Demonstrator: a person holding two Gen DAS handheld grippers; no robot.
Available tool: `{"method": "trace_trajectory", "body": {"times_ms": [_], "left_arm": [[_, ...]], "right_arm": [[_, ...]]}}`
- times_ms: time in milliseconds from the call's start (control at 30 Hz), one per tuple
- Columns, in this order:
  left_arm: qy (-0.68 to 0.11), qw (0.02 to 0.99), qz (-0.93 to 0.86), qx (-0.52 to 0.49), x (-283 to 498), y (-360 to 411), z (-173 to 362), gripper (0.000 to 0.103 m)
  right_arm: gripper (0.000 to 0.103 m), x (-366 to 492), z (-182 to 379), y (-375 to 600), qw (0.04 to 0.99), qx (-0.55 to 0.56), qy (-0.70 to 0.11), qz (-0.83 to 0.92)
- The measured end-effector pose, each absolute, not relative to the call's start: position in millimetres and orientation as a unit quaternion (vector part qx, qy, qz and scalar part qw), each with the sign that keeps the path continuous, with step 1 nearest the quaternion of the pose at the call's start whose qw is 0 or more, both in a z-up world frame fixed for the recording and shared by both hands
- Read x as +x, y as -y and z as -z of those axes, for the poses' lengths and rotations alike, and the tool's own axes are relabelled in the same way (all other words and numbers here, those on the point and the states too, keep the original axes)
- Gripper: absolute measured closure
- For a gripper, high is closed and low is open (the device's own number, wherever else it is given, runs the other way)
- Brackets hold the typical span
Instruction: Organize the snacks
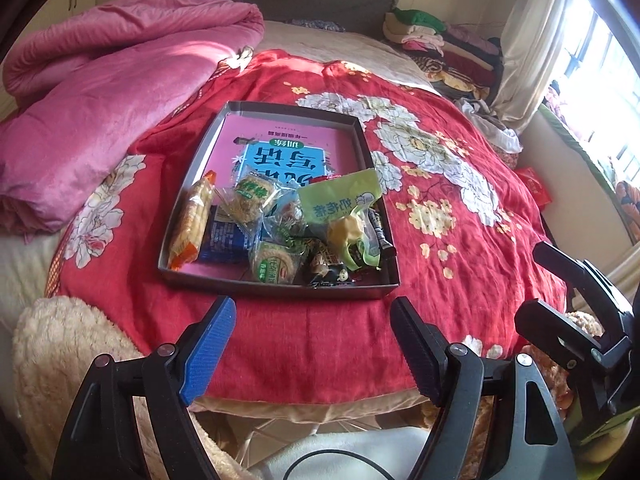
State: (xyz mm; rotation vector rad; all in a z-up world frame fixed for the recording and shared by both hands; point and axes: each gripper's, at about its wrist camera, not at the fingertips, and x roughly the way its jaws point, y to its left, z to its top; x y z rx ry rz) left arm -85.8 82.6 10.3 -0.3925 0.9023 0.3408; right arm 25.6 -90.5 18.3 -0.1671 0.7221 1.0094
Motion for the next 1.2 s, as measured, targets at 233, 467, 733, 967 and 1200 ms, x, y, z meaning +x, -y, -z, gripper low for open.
{"method": "trace_trajectory", "body": {"times_ms": [233,467,733,967,1200], "left_arm": [[-0.43,0.872,-0.155,-0.177,-85.0,-76.7,-12.4,0.022],[-0.433,0.871,-0.151,-0.177,-85.1,-75.1,-12.0,0.022],[-0.428,0.874,-0.15,-0.176,-85.9,-75.8,-13.5,0.022],[-0.426,0.874,-0.152,-0.178,-87.2,-77.3,-14.8,0.022],[-0.426,0.874,-0.155,-0.177,-87.8,-77.9,-15.6,0.022]], "right_arm": [[0.001,23.2,-16.8,88.9,0.817,-0.089,-0.333,-0.462],[0.001,23.7,-15.9,87.5,0.819,-0.092,-0.332,-0.459],[0.001,23.7,-16.7,87.8,0.822,-0.094,-0.331,-0.455],[0.001,23.3,-17.2,86.5,0.821,-0.096,-0.33,-0.456],[0.001,22.6,-17.0,85.8,0.821,-0.096,-0.33,-0.455]]}}
